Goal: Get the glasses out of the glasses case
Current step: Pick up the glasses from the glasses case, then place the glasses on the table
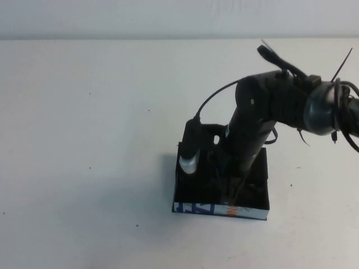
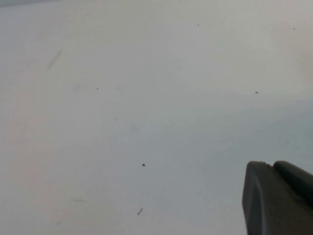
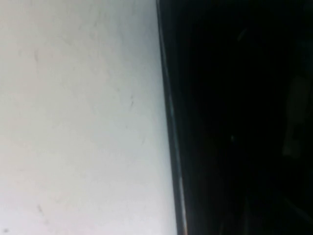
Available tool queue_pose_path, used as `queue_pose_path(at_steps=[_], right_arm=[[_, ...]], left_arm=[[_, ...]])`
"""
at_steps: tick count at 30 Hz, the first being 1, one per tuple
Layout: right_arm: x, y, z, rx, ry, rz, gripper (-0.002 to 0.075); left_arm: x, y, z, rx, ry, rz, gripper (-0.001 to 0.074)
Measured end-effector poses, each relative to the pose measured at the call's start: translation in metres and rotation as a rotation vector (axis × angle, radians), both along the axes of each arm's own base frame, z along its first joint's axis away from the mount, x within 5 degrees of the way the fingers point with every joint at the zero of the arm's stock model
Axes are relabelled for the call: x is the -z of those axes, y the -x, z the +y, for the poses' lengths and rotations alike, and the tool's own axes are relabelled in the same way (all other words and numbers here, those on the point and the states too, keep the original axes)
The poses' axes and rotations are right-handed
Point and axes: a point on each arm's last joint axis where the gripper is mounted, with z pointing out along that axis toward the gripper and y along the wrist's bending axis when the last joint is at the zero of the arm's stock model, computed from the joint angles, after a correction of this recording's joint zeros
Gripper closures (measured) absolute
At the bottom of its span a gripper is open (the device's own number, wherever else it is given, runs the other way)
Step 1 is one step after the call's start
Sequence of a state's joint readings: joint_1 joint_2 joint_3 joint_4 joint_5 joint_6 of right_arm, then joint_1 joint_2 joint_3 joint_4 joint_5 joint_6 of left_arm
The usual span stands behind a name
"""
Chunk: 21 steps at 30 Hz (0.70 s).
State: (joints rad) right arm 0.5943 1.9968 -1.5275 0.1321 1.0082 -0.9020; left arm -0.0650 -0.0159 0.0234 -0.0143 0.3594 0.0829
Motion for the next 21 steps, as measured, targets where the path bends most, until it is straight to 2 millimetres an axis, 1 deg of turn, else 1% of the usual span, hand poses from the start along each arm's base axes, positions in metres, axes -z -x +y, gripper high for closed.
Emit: queue_pose_path(at_steps=[1, 2, 4, 7, 9, 12, 16, 17, 19, 21], right_arm=[[-0.007, 0.0, 0.0, 0.019, -0.004, -0.002, 0.0666], [-0.018, 0.0, 0.0, 0.042, -0.012, -0.008, 0.068], [-0.044, 0.002, -0.003, 0.085, -0.02, -0.019, 0.0681], [-0.085, 0.012, -0.01, 0.203, -0.053, -0.019, 0.0681], [-0.108, 0.019, -0.019, 0.352, -0.097, -0.008, 0.0681], [-0.135, 0.025, -0.039, 0.587, -0.164, 0.015, 0.0682], [-0.156, 0.034, -0.077, 0.841, -0.225, 0.034, 0.0682], [-0.158, 0.037, -0.089, 0.908, -0.233, 0.04, 0.0682], [-0.157, 0.043, -0.112, 1.028, -0.227, 0.051, 0.0682], [-0.146, 0.05, -0.137, 1.14, -0.197, 0.078, 0.0682]], left_arm=[[0.0, 0.0, 0.0, 0.0, 0.0, 0.0, 0.0739], [0.0, 0.0, 0.0, 0.0, 0.0, 0.0, 0.0739], [0.0, 0.0, 0.0, 0.0, 0.0, 0.0, 0.074], [0.0, 0.0, 0.0, 0.0, 0.0, 0.0, 0.0739], [0.0, 0.0, 0.0, 0.0, 0.0, 0.0, 0.0739], [0.0, 0.0, 0.0, 0.0, 0.0, 0.0, 0.0739], [0.0, 0.0, 0.0, 0.0, 0.0, 0.0, 0.0739], [0.0, 0.0, 0.0, 0.0, 0.0, 0.0, 0.0739], [0.0, 0.0, 0.0, 0.0, 0.0, 0.0, 0.0739], [0.0, 0.0, 0.0, 0.0, 0.0, 0.0, 0.0739]])
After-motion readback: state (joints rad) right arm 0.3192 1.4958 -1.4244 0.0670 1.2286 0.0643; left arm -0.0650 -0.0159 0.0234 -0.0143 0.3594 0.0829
